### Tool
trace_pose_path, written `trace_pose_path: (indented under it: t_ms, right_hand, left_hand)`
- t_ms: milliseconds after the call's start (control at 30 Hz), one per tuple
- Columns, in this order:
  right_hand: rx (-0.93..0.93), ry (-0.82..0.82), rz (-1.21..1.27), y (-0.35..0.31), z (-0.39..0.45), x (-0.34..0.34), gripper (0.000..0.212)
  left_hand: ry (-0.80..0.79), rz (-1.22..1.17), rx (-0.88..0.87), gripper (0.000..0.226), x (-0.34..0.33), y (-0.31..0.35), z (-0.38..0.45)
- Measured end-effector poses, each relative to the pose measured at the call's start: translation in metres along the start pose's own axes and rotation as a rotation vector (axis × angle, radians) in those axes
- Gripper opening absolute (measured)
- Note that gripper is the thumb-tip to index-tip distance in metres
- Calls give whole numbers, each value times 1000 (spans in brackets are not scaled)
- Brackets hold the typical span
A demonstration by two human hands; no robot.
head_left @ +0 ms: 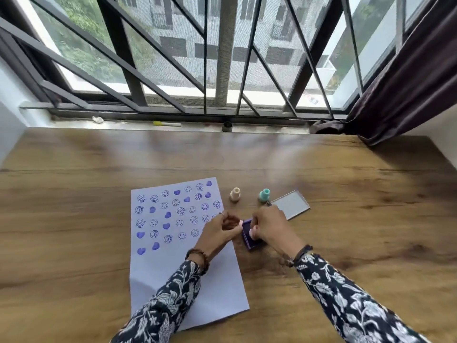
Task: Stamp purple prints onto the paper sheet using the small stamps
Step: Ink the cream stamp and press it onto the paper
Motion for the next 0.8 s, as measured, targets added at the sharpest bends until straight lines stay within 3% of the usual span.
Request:
trace_pose_path:
  t_ms: [67, 167, 300, 400, 467, 667, 800]
  right_hand:
    - [-6, 37, 5, 2, -3, -6, 11]
    - [-28, 141, 67, 6, -16, -19, 7]
    - [-86, 306, 300, 5, -41, -27, 8]
    - [-162, 236, 706, -10, -56, -37, 6]
    - [-175, 222, 809, -23, -64, -47, 3]
    - [-163, 320, 815, -56, -83, -70, 2]
    - [-36, 259, 778, -92, -109, -90, 1]
  left_hand:
    - [14, -102, -1, 8, 6, 5, -3]
    - [164, -179, -60, 6, 35, 13, -10]
    - [241, 156, -184, 11, 86, 17, -29]
    - [174, 354, -229, 14, 111, 15, -43]
    - [142, 414, -244, 20, 121, 11, -50]
    - [143, 341, -196, 21, 138, -4, -65]
    - [67, 225, -107, 9, 148, -9, -63]
Point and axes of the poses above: each hand's wrist, its own z-axis towards the middle knuckle, its own x-axis out of the back of the hand, y = z × x, the point moved 3 cm from there along z, towards the middle knuckle, and after that the axes turned 15 degrees about -x, right-handed, at the moved point
